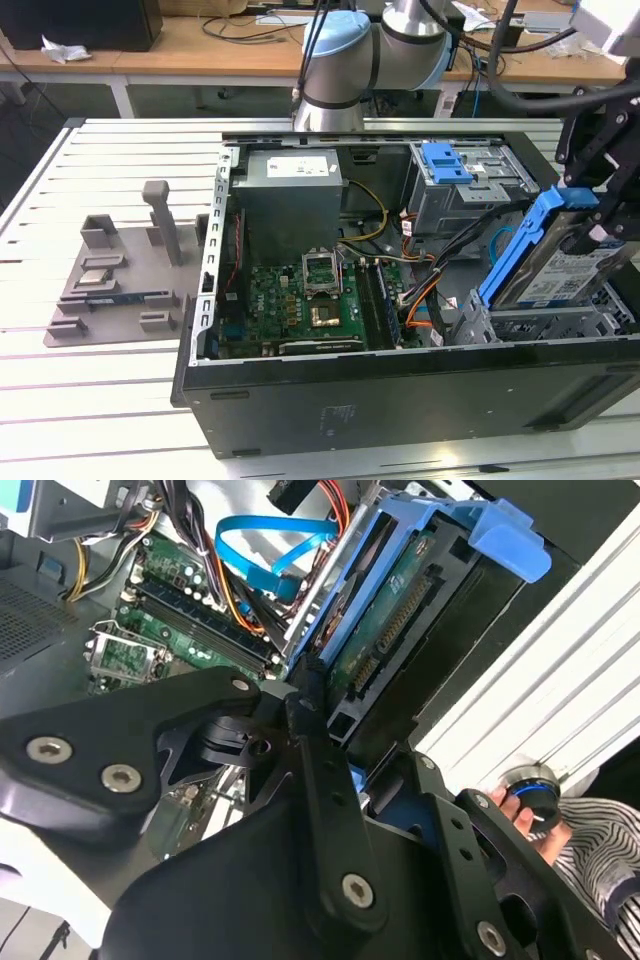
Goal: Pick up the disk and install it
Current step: 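Insert the disk into the insertion slot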
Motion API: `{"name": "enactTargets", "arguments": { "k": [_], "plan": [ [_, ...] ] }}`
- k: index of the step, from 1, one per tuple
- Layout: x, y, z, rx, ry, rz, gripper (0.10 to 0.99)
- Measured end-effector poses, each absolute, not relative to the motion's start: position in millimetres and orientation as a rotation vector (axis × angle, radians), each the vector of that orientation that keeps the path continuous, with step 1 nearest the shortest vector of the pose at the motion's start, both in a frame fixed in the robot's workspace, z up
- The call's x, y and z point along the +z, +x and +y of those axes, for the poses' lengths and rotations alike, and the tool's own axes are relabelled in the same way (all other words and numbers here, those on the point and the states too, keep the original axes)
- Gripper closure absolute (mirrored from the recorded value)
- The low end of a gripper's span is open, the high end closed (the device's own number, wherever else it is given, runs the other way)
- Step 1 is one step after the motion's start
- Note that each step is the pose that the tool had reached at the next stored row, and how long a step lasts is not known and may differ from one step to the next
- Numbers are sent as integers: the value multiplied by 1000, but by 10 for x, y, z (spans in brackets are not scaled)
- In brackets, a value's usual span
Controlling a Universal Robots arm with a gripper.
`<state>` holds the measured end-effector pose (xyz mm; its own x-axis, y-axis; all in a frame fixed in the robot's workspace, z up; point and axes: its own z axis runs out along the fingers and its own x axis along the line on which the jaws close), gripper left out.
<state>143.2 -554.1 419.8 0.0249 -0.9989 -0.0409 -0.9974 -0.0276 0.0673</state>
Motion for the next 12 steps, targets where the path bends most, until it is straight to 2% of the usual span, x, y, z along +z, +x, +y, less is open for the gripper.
{"name": "enactTargets", "arguments": {
  "k": [12],
  "plan": [
    [3872, 1431, -5541, -119, 2235, -2176, 718]
  ]
}}
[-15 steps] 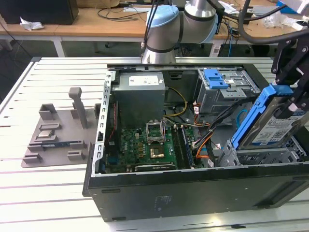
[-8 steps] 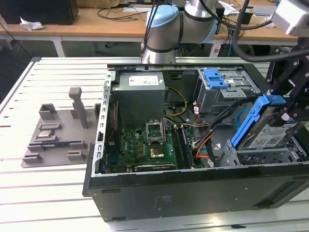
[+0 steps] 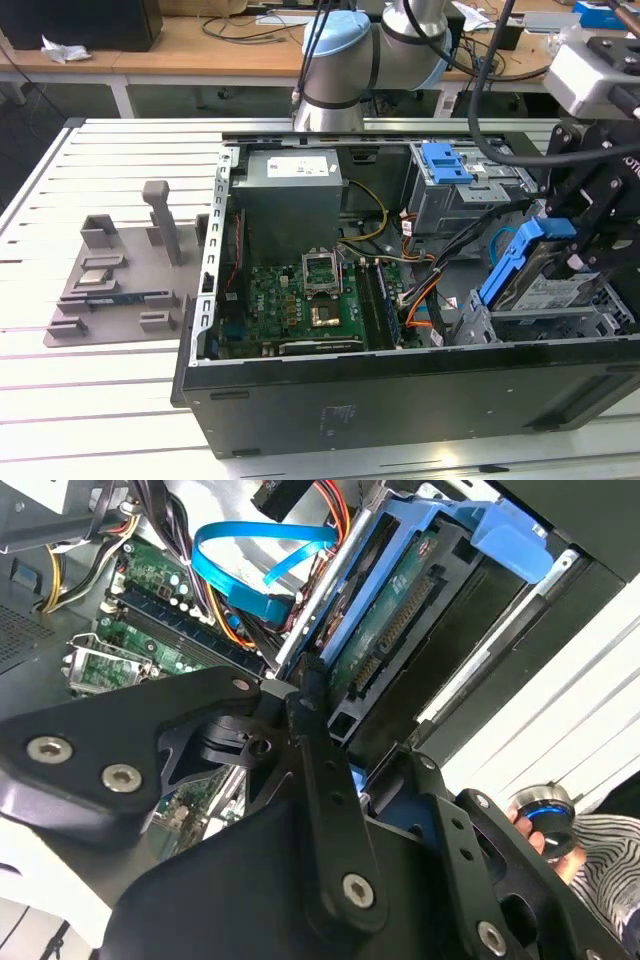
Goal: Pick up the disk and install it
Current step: 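Insert the disk into the insertion slot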
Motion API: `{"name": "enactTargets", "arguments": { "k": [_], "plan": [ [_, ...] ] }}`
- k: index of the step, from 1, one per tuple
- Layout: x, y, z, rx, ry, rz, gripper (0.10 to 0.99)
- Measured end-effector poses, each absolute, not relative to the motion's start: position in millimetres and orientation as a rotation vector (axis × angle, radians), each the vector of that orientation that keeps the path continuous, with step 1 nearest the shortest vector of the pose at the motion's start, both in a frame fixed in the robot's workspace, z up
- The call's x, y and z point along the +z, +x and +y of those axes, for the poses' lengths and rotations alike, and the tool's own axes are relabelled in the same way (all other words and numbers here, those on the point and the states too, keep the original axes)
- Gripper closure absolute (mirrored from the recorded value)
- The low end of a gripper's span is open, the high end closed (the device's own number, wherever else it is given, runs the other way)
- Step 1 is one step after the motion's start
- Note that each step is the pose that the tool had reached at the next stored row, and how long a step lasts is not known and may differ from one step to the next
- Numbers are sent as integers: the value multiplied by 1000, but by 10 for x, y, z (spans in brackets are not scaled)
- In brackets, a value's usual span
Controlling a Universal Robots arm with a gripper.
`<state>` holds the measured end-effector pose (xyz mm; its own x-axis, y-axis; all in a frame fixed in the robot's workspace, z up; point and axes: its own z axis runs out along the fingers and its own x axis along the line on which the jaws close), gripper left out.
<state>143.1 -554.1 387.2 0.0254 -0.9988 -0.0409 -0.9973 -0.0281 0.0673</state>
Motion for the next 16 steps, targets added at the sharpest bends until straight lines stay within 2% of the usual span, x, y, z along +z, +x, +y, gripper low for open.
{"name": "enactTargets", "arguments": {
  "k": [6, 7, 13, 15, 16],
  "plan": [
    [3869, 1432, -5541, -119, 2236, -2176, 710],
    [3869, 1432, -5541, -119, 2236, -2176, 647],
    [3869, 1431, -5541, -119, 2235, -2176, 647],
    [3869, 1431, -5541, -119, 2235, -2176, 659],
    [3869, 1432, -5541, -119, 2235, -2176, 788]
  ]
}}
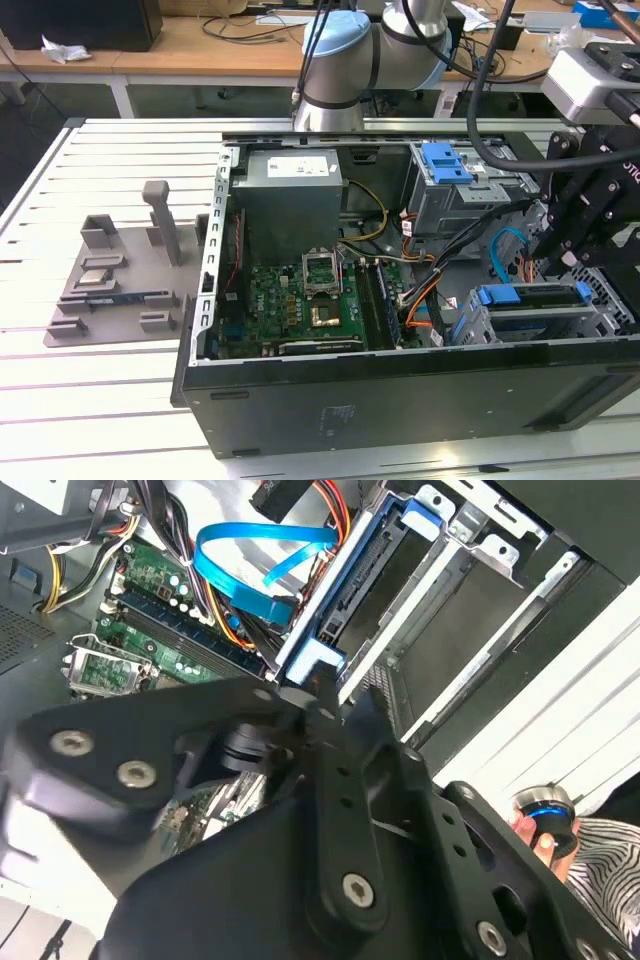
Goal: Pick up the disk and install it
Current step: 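Insert the disk into the insertion slot, then insert the first disk wire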
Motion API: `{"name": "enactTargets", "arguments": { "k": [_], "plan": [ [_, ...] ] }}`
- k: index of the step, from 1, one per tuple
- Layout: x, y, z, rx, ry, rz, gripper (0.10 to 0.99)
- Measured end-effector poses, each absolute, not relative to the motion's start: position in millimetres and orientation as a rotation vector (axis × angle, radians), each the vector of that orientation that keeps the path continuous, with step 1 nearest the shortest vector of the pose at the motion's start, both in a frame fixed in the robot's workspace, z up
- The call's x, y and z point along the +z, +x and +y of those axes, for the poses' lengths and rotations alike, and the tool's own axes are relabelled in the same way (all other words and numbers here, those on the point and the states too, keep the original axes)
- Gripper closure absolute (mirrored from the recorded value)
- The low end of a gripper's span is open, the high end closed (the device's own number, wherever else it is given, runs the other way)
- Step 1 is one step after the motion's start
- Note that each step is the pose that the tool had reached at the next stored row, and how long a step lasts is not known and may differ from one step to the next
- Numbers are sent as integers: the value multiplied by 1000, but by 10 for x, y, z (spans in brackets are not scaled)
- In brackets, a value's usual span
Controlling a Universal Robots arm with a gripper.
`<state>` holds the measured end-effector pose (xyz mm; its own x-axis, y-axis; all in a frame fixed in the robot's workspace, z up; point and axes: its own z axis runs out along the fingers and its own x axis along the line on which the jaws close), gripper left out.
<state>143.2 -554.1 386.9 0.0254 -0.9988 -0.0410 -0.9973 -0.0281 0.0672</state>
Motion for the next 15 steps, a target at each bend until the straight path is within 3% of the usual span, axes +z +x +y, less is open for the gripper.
{"name": "enactTargets", "arguments": {
  "k": [3, 15],
  "plan": [
    [3868, 1431, -5541, -119, 2235, -2176, 969],
    [3862, 1486, -5485, -117, 2234, -2175, 980]
  ]
}}
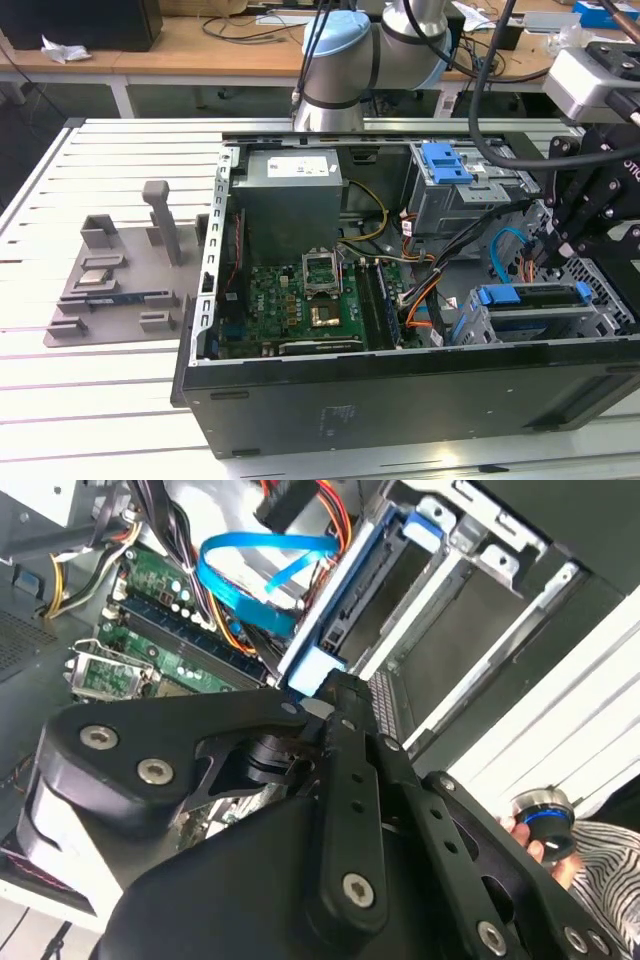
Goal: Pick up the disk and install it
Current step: 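Insert the first disk wire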
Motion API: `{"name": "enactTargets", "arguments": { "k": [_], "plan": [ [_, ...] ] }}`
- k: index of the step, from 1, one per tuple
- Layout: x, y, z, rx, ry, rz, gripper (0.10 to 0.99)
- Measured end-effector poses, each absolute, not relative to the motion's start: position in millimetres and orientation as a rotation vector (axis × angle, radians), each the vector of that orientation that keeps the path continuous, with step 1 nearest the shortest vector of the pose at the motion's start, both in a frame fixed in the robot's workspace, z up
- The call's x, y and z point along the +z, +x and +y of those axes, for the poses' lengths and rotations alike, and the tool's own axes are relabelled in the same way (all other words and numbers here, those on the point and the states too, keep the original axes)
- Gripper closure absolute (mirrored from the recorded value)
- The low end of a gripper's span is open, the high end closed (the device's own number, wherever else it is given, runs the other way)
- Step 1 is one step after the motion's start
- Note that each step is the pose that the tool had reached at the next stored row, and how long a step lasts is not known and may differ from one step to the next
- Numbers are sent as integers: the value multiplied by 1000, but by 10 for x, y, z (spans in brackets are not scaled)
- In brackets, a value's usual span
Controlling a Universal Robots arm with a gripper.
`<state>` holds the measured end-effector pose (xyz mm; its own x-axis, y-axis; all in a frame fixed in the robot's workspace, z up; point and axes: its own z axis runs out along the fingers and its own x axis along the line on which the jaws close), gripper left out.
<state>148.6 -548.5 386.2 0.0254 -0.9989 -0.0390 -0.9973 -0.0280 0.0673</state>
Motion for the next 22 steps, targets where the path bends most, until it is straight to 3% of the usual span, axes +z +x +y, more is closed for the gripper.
{"name": "enactTargets", "arguments": {
  "k": [22],
  "plan": [
    [3723, 1900, -4976, -93, 2223, -2166, 980]
  ]
}}
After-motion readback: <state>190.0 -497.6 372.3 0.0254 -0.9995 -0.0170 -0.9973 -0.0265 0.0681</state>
